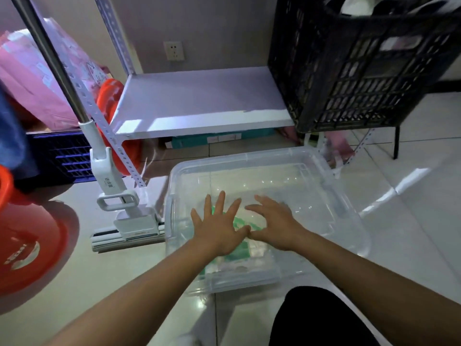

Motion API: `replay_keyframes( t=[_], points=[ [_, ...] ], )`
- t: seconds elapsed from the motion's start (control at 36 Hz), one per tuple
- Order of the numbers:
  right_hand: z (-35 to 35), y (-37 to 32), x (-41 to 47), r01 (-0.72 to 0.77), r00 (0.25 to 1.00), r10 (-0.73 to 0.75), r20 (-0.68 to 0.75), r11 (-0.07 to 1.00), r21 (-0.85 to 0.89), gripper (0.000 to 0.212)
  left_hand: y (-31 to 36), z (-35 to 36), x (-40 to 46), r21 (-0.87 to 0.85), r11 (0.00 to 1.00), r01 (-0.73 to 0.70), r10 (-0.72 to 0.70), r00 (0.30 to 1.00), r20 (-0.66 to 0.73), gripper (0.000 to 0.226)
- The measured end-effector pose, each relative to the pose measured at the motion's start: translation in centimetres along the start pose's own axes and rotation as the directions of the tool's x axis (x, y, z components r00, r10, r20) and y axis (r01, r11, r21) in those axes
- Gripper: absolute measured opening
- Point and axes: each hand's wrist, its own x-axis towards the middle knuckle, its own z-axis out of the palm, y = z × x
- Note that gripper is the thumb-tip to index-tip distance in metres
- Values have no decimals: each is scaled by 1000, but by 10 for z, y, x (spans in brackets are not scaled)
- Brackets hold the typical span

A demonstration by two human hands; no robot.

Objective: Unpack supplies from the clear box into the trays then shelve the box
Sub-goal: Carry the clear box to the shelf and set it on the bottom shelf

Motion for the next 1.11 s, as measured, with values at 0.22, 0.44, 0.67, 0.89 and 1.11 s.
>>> replay_keyframes(
  t=[0.22,0.44,0.67,0.89,1.11],
  points=[
    [-107,103,-24,-415,829,530,-179,798,437,74,-4,2,-7,82,996,-41,22,975,222,118],
    [-111,172,-24,-731,616,684,391,309,609,80,10,-7,-3,75,997,-6,-14,963,268,123],
    [-121,172,-15,-703,639,697,325,359,614,47,9,-3,-1,103,995,-6,-21,965,261,123],
    [-123,151,-5,-607,725,688,45,607,513,32,13,-3,-2,177,984,-16,-25,973,230,119],
    [-106,135,-24,-511,745,651,-146,697,503,35,5,-16,-21,164,976,-142,102,968,230,90]
  ],
)
